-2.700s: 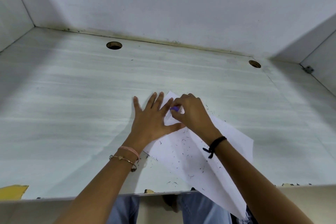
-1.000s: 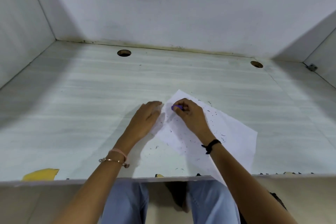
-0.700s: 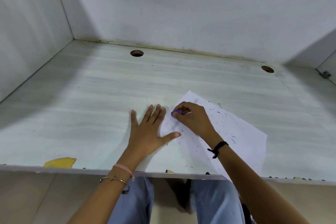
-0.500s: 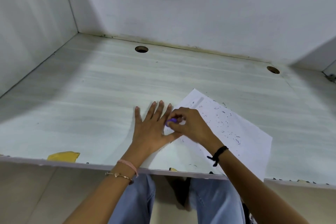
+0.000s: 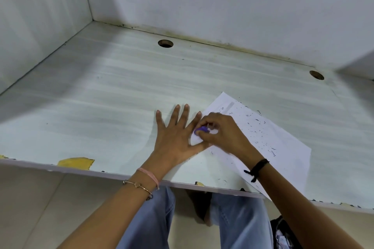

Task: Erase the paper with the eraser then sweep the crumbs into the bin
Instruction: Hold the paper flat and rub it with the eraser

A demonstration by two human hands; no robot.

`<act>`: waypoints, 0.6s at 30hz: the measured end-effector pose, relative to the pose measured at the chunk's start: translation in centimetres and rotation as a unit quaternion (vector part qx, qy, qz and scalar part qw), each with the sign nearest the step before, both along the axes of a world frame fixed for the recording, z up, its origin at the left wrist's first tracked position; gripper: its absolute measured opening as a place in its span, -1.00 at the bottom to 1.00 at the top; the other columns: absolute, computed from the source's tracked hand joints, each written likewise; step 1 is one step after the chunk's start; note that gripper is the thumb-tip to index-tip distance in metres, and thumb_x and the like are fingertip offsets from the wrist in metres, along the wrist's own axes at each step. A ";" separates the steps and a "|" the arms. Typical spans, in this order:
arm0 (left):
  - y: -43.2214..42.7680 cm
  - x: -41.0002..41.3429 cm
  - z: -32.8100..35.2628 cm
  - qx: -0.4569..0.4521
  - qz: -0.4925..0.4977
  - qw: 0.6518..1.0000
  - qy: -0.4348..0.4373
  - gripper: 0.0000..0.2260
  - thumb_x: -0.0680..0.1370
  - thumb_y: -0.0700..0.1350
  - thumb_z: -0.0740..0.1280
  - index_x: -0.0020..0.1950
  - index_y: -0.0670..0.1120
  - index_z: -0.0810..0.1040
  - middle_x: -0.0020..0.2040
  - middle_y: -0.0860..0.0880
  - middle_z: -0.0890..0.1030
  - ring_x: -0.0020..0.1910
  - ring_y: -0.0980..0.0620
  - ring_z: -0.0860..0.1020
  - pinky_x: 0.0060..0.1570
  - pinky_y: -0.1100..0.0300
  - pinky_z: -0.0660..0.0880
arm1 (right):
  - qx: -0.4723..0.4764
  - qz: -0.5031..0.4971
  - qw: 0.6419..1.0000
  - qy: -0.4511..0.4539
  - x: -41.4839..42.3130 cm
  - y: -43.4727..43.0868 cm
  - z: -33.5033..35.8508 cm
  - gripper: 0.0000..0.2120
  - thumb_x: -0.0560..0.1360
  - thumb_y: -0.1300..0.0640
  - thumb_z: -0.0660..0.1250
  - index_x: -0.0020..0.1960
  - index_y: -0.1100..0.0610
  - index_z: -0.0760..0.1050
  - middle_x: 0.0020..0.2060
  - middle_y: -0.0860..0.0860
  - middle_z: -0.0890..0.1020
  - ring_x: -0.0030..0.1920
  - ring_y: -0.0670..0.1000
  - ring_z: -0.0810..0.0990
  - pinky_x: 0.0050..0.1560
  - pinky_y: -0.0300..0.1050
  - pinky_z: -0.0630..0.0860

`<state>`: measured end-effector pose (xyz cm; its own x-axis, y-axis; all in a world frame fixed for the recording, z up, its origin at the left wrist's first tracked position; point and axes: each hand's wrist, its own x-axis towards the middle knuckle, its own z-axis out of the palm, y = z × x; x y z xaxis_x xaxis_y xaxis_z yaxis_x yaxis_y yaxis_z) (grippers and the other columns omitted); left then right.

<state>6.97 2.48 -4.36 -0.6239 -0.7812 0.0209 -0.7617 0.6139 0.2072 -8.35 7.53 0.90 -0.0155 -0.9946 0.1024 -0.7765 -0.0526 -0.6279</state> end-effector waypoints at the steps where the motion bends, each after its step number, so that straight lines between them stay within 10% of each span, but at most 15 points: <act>1: 0.0 0.0 0.1 0.008 0.001 1.000 0.002 -0.16 0.36 0.58 -0.23 0.56 0.23 -0.28 0.59 -0.01 -0.29 0.55 -0.05 -0.32 0.37 -0.39 -0.33 | -0.015 -0.023 1.000 0.000 -0.1 -0.2 0.2 -0.95 0.39 0.18 0.46 -0.15 0.08 0.65 -0.28 -0.09 0.62 -0.17 -0.19 0.49 -0.18 -0.41 0.35; 18: 0.1 -0.1 0.9 0.031 0.005 0.999 -0.018 -0.15 0.36 0.57 -0.17 0.56 0.23 -0.27 0.58 0.00 -0.31 0.54 -0.03 -0.35 0.36 -0.42 -0.31 | -0.014 -0.093 0.995 -0.031 0.0 -0.5 0.3 -0.96 0.39 0.19 0.47 -0.18 0.16 0.65 -0.33 -0.04 0.62 -0.33 -0.29 0.49 -0.29 -0.48 0.33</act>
